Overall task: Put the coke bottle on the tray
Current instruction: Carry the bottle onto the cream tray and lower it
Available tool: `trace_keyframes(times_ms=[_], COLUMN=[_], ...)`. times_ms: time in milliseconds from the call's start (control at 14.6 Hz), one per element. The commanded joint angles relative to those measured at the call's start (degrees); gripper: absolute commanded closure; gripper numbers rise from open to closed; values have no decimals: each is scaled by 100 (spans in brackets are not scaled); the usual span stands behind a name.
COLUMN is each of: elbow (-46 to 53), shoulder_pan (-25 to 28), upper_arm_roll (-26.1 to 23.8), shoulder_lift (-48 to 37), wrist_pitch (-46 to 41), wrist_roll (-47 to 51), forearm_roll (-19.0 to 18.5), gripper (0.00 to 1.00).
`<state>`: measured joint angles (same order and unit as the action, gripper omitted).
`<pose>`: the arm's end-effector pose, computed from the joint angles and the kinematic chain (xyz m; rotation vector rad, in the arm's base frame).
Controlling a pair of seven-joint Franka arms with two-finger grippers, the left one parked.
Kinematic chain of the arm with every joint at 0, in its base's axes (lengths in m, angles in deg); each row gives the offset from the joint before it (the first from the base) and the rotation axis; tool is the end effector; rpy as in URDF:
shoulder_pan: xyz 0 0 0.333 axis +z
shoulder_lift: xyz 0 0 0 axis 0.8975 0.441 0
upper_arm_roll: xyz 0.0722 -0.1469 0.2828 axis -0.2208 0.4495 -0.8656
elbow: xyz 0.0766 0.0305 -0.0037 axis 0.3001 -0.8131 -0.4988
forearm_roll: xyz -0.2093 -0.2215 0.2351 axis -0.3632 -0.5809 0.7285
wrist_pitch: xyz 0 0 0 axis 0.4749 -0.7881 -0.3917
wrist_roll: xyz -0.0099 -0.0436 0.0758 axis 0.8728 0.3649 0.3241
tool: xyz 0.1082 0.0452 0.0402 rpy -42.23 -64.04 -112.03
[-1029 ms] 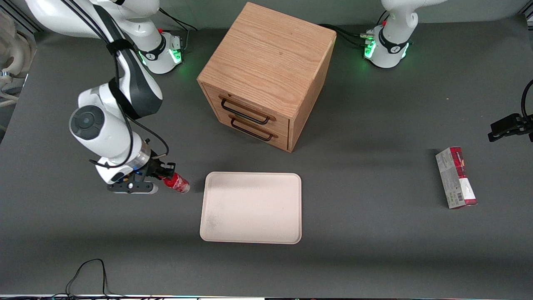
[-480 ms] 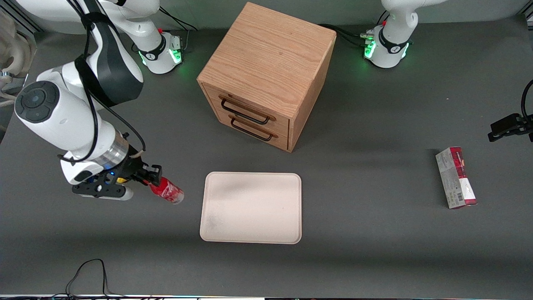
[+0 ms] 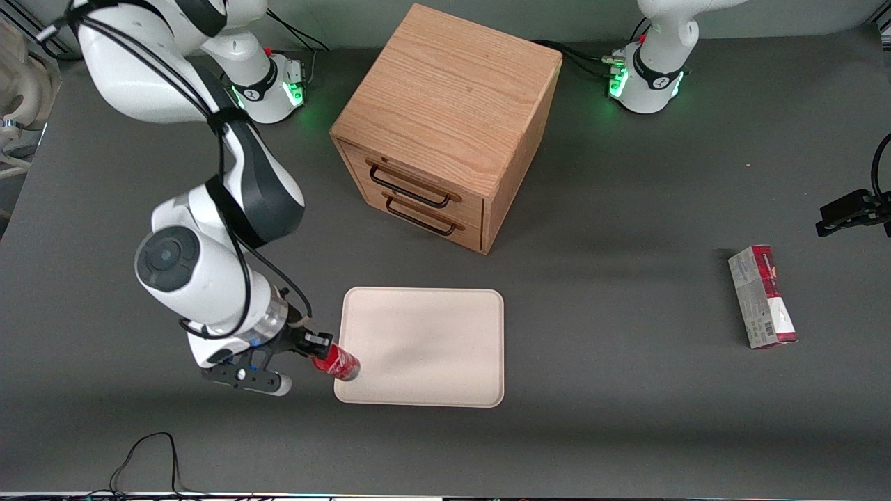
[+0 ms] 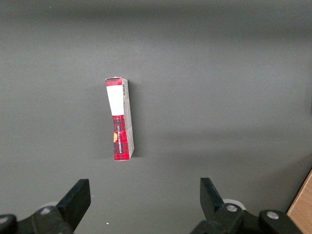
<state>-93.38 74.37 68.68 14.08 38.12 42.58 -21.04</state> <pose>0.7307 0.2667 0.4187 -2.9898 0.3261 -0.2149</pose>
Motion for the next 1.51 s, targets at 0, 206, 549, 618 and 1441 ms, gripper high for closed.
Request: trace_keyframes(times_ms=[0, 206, 549, 618, 1441], elbow=[514, 497, 303, 303, -870], shoulder_pan=[133, 195, 204, 195, 107], upper_arm_roll=[3, -6, 2, 3, 589], shoulder_lift=[420, 728, 895, 896, -410], wrist_pitch=[96, 272, 246, 246, -70], wrist_roll=[128, -143, -768, -768, -1303], forearm_roll=[-355, -549, -550, -558, 88], gripper=[100, 100, 100, 71, 0])
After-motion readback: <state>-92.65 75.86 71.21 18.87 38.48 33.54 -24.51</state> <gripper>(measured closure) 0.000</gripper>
